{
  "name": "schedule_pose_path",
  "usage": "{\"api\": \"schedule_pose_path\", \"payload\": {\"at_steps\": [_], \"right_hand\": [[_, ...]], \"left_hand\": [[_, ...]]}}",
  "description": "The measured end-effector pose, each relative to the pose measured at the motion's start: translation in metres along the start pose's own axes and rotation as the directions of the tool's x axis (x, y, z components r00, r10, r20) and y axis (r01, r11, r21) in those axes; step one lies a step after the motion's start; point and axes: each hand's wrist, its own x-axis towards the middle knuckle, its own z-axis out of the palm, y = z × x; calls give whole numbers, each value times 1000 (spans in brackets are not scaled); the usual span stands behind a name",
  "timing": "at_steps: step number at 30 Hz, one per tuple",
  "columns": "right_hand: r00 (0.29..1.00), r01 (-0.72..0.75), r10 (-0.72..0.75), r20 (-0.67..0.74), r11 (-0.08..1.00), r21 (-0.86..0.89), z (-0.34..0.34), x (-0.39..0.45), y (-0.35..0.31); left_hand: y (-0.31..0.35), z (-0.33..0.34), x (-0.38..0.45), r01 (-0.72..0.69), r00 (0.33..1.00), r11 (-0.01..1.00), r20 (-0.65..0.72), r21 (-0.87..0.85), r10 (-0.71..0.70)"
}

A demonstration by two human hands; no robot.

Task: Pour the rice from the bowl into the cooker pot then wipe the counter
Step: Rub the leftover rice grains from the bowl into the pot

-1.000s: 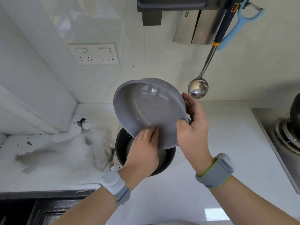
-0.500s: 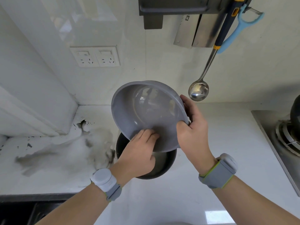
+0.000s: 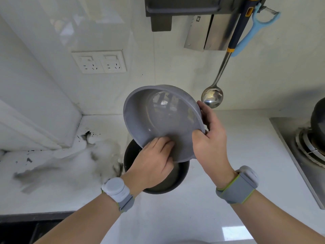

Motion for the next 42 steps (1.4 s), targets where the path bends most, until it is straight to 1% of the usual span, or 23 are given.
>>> {"api": "schedule_pose_path", "payload": {"at_steps": [2, 5, 8, 11, 14, 18, 20, 23, 26, 28, 30, 31, 32, 33, 35, 37, 40, 41, 42], "right_hand": [[1000, -6, 6, 5, 1000, -6, 0, 0, 1], [1000, 6, -6, 16, 1000, -26, 5, -5, 2], [999, 49, -49, -8, 998, -27, 15, -8, -3], [996, 89, -90, -16, 995, -35, 23, -4, -10], [990, 137, -138, -7, 989, -56, 27, 1, -16], [970, 241, -238, 40, 966, -94, 30, 2, -19], [956, 291, -285, 65, 948, -129, 31, 1, -18], [922, 387, -377, 90, 892, -232, 29, 2, -11], [912, 407, -400, 90, 859, -309, 23, 9, -3], [925, 376, -369, 87, 862, -341, 16, 13, 3], [936, 345, -342, 77, 860, -377, 8, 14, 9], [944, 320, -325, 54, 866, -385, 3, 15, 11], [951, 294, -307, 27, 878, -378, -2, 17, 13], [957, 272, -292, 3, 889, -368, -6, 19, 13], [962, 243, -271, -30, 904, -351, -10, 19, 13], [968, 221, -246, -38, 921, -322, -11, 16, 13], [984, 145, -170, -57, 942, -304, -13, 9, 16], [987, 126, -152, -61, 944, -304, -14, 7, 17], [988, 115, -141, -66, 945, -306, -15, 7, 19]], "left_hand": [[-2, 5, -6, 10, 1000, 1000, 19, -14, -9], [-3, 6, -7, 62, 998, 997, 24, -48, -61], [-2, 2, -4, 97, 995, 994, -15, -56, -97], [-5, -2, -2, 100, 992, 993, -77, -59, -105], [-6, -5, -1, 97, 986, 994, -133, -55, -104], [-4, -3, -5, 134, 977, 988, -159, -74, -144], [-1, 1, -9, 148, 974, 986, -162, -83, -159], [3, 13, -19, 145, 969, 985, -187, -95, -161], [0, 32, -34, 87, 975, 989, -194, -119, -109], [-3, 46, -37, 103, 981, 987, -154, -122, -122], [-9, 57, -35, 222, 971, 970, -73, -96, -229], [-11, 61, -31, 298, 954, 952, 6, -62, -299], [-14, 64, -26, 374, 922, 928, 114, -2, -371], [-18, 67, -22, 431, 871, 899, 227, 72, -436], [-26, 71, -14, 486, 762, 857, 398, 171, -511], [-34, 74, -8, 522, 694, 831, 470, 194, -545], [-38, 81, -1, 573, 595, 795, 565, 200, -572], [-37, 84, 1, 568, 578, 802, 604, 187, -549], [-34, 86, 1, 532, 588, 827, 624, 181, -515]]}}
